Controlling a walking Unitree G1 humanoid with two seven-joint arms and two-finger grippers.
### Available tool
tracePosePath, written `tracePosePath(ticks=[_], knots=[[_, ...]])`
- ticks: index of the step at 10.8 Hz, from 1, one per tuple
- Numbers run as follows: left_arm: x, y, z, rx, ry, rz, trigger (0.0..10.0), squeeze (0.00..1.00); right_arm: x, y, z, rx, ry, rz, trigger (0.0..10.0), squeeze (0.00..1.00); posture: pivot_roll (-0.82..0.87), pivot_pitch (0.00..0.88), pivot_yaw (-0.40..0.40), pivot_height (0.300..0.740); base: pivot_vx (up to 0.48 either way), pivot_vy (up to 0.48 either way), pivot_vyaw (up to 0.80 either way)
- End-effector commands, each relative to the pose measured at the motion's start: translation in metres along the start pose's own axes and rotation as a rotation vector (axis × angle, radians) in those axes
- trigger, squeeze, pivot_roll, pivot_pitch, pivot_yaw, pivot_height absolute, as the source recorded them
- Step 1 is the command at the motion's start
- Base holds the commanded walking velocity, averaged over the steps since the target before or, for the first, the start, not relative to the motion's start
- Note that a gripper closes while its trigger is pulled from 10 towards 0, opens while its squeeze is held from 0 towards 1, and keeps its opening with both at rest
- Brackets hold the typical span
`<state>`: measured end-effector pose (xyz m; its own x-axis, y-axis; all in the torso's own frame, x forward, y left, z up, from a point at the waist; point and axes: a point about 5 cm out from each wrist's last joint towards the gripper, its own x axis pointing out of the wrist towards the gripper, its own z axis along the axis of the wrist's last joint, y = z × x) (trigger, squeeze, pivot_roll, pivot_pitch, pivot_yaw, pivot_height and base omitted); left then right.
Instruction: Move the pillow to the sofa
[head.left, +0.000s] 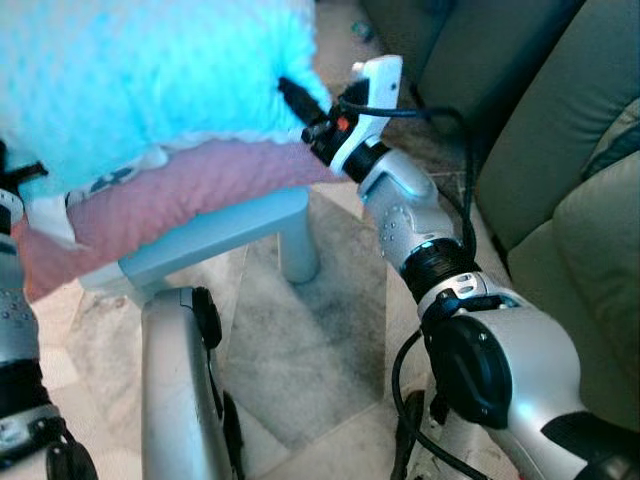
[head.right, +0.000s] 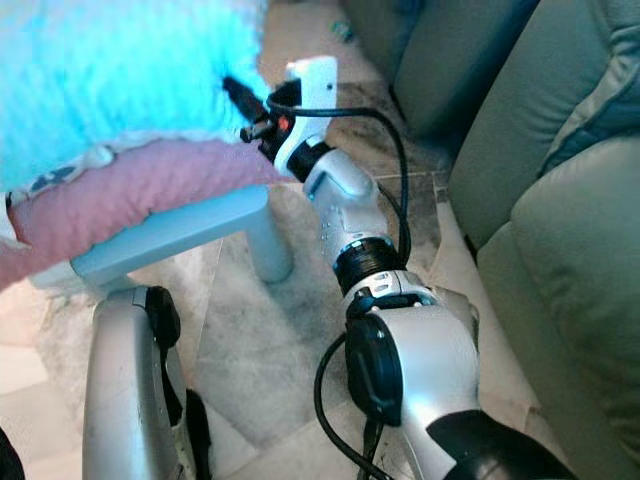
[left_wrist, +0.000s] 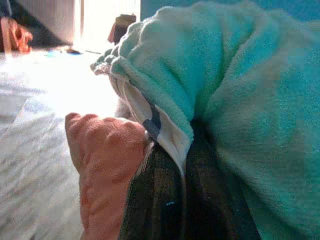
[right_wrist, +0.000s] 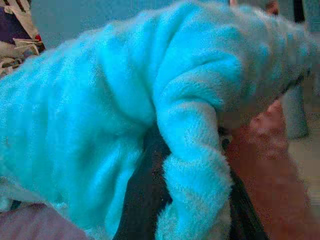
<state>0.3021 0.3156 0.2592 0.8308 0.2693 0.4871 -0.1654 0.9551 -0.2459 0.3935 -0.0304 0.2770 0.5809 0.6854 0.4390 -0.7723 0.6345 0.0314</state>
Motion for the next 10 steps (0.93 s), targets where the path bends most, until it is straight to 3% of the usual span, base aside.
tracePosePath(ticks=[1,4,6,7,8,9,10], knots=[[-0.003,-0.005,0.009,0.03,-0.06,-0.014,0.0,0.0,-0.001,0.003,0.004,-0.043,-0.032,0.026,0.0,0.0,-0.07,0.164,0.002,0.347,0.0,0.0,0.0],[-0.008,-0.006,0.001,0.039,-0.058,0.037,0.0,0.0,-0.012,-0.001,0.001,-0.081,-0.031,0.02,0.0,0.0,-0.09,0.113,0.005,0.347,0.0,0.0,0.0],[-0.023,0.007,-0.012,0.131,0.005,0.157,0.0,0.0,-0.016,-0.002,-0.008,-0.072,0.017,0.024,0.0,0.0,-0.09,0.1,-0.007,0.347,0.0,0.0,0.0],[-0.032,0.014,-0.016,0.135,0.03,0.216,2.0,0.0,-0.016,0.0,-0.012,-0.073,0.029,0.033,0.0,0.0,-0.08,0.106,-0.013,0.347,0.0,0.0,0.0],[-0.038,0.02,-0.016,0.142,0.039,0.251,7.2,0.85,-0.016,0.002,-0.014,-0.068,0.035,0.04,0.0,0.0,-0.08,0.116,-0.017,0.347,0.0,0.0,0.0],[-0.046,0.029,-0.017,0.179,0.052,0.291,8.9,1.0,-0.014,0.006,-0.017,-0.06,0.042,0.052,0.0,0.0,-0.07,0.124,-0.019,0.347,0.0,0.0,0.0],[-0.05,0.033,-0.017,0.204,0.057,0.318,8.3,1.0,-0.014,0.007,-0.02,-0.055,0.049,0.057,0.0,0.0,-0.07,0.133,-0.021,0.347,0.0,0.0,0.0]])
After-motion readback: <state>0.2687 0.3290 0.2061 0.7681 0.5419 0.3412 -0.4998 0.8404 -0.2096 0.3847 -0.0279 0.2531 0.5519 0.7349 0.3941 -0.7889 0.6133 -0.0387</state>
